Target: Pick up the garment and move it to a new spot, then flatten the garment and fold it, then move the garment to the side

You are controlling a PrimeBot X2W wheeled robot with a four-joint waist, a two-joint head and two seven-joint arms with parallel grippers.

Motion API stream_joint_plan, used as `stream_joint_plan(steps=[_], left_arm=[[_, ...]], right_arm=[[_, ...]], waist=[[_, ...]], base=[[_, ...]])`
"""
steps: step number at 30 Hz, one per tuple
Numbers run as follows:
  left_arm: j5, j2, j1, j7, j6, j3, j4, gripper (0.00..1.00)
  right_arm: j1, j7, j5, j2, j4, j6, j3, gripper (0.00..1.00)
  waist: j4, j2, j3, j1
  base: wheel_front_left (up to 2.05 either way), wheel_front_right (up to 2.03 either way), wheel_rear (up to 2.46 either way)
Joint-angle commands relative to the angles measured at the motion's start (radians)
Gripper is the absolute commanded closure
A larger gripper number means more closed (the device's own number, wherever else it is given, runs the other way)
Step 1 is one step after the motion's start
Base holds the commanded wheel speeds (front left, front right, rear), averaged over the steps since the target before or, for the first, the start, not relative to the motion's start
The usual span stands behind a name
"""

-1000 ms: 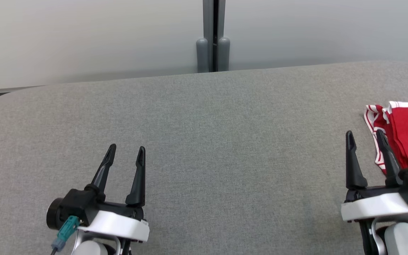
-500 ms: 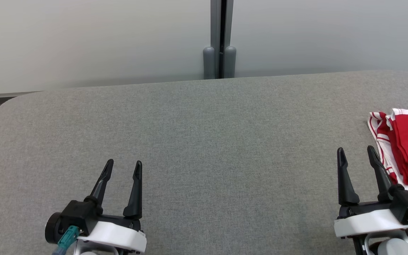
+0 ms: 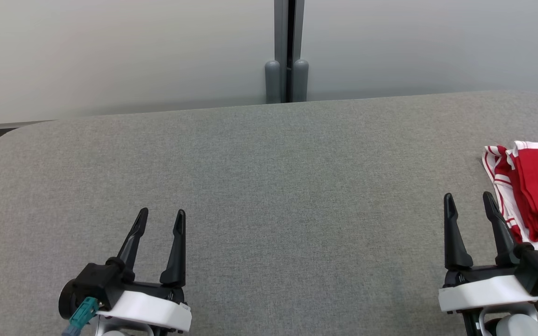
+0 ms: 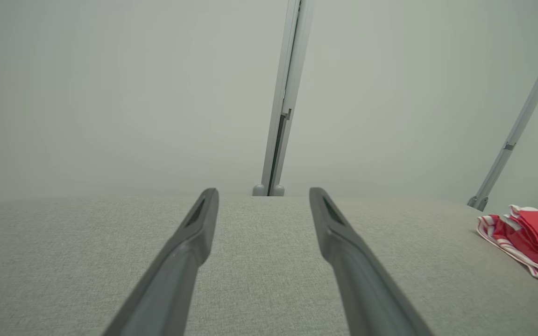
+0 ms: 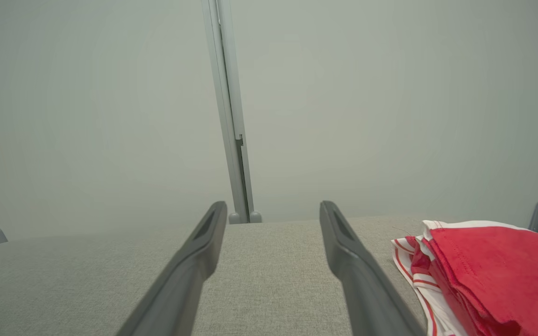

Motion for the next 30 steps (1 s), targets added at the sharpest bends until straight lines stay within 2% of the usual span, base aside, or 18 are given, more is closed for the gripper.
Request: stream_joint_plan(steps=[1,26,27,30], left_arm=[[-0.004,0.003,0.008,0.0,-0.008,0.004,-0.003,0.0],[-0.012,0.003,0.006,0.0,-0.012,0.023,-0.023,0.0],[-0.017,0.0,0.013,0.0,-0.008,0.018,-0.016,1.0],[-0.019,-0.003,0.03,0.001,-0.008,0.015,0.011,1.0]], right_arm=[[0.005,-0.005,0.002,-0.001,-0.001,-0.002,0.001,0.0],[-0.002,-0.005,0.005,-0.001,-0.002,-0.002,0.019,0.0],[0.003,0.0,-0.001,0.0,0.003,0.0,0.02,1.0],[0.02,0.003,0.0,0.003,0.029,0.0,0.024,1.0]], waist=[[-0.001,0.0,0.0,0.0],[-0.005,0.0,0.002,0.0],[-0.005,0.0,0.002,0.0],[-0.005,0.0,0.002,0.0]], base=[[0.0,0.0,0.0],[0.0,0.0,0.0],[0.0,0.0,0.0],[0.0,0.0,0.0]])
